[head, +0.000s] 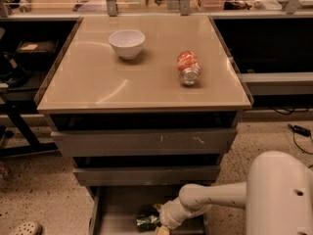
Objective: Pick green can from bottom drawer and place on counter
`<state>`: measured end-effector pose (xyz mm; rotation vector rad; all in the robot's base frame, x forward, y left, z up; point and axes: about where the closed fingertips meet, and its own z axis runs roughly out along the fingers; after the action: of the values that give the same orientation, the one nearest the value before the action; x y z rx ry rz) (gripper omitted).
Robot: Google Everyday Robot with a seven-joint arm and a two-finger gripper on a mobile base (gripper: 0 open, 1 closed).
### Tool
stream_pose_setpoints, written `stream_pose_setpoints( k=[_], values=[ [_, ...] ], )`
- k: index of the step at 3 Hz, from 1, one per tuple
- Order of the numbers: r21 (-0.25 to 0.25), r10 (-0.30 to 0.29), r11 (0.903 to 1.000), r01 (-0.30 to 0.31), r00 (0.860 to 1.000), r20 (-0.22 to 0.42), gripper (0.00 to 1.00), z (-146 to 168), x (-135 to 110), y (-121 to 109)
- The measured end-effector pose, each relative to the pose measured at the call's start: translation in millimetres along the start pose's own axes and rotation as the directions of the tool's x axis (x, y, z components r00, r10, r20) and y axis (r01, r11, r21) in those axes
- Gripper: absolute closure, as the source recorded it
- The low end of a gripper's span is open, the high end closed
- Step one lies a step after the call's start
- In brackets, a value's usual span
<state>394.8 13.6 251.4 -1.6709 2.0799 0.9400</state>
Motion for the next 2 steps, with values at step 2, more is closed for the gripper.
stream_pose_setpoints(
  k=[2],
  values=[
    [0.015, -0.056, 0.9983, 0.056, 0.998, -0.009, 0.00, 42.5, 8.5, -46.8]
  ],
)
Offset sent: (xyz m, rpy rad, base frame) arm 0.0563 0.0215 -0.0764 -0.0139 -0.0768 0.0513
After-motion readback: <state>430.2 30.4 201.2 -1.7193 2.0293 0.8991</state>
